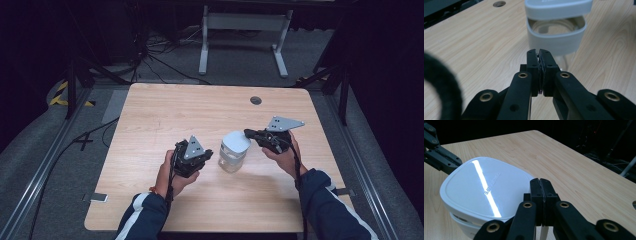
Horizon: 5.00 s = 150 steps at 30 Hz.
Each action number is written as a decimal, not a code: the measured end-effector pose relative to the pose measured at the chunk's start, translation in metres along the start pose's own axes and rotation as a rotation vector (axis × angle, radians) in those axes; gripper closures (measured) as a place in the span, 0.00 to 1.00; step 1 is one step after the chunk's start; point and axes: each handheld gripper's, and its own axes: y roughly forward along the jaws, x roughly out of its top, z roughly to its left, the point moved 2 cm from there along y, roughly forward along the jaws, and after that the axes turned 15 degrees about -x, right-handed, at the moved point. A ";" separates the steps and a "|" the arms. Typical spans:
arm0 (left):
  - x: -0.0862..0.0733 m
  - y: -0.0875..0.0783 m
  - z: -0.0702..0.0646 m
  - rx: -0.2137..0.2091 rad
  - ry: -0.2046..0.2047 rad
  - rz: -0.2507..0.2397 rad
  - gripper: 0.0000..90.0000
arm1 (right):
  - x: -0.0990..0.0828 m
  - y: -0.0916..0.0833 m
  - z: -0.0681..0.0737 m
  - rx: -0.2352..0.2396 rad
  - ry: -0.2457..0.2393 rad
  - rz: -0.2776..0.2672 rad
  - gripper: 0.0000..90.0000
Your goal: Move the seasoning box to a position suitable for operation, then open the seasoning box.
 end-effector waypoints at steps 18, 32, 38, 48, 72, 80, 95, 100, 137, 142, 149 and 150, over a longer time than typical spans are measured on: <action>0.023 0.022 -0.002 -0.025 0.016 0.044 0.98 | 0.000 0.000 0.000 0.009 0.004 0.000 1.00; 0.040 0.019 -0.002 -0.024 0.032 0.019 0.97 | -0.002 0.000 -0.002 0.000 0.005 0.008 1.00; 0.052 0.019 -0.001 -0.022 0.052 0.027 0.95 | -0.004 -0.002 -0.002 -0.005 -0.007 0.019 1.00; 0.073 0.026 0.003 -0.043 0.096 0.038 0.95 | -0.015 -0.016 -0.006 -0.042 -0.023 0.054 1.00; 0.113 0.053 0.016 -0.092 0.147 0.035 0.94 | -0.048 -0.061 -0.016 -0.093 -0.029 0.151 0.99; 0.113 0.059 0.015 -0.118 0.162 0.037 0.93 | -0.058 -0.077 -0.021 -0.120 -0.016 0.170 0.99; 0.101 0.044 0.008 -0.119 0.178 0.038 0.92 | -0.056 -0.076 -0.017 -0.087 -0.032 0.168 0.99; 0.093 0.030 0.009 -0.103 0.186 0.049 0.91 | -0.056 -0.078 -0.018 -0.077 -0.030 0.168 0.97; -0.057 -0.066 0.022 0.096 0.075 0.225 0.56 | -0.075 -0.115 -0.022 -0.097 -0.069 0.226 0.66; -0.080 -0.070 0.029 0.104 0.025 0.228 0.46 | -0.088 -0.123 -0.022 -0.106 -0.100 0.263 0.56; -0.096 -0.082 0.036 0.113 -0.013 0.262 0.37 | -0.117 -0.132 -0.028 -0.174 -0.091 0.319 0.49; -0.096 -0.082 0.036 0.113 -0.013 0.262 0.37 | -0.117 -0.132 -0.028 -0.174 -0.091 0.319 0.49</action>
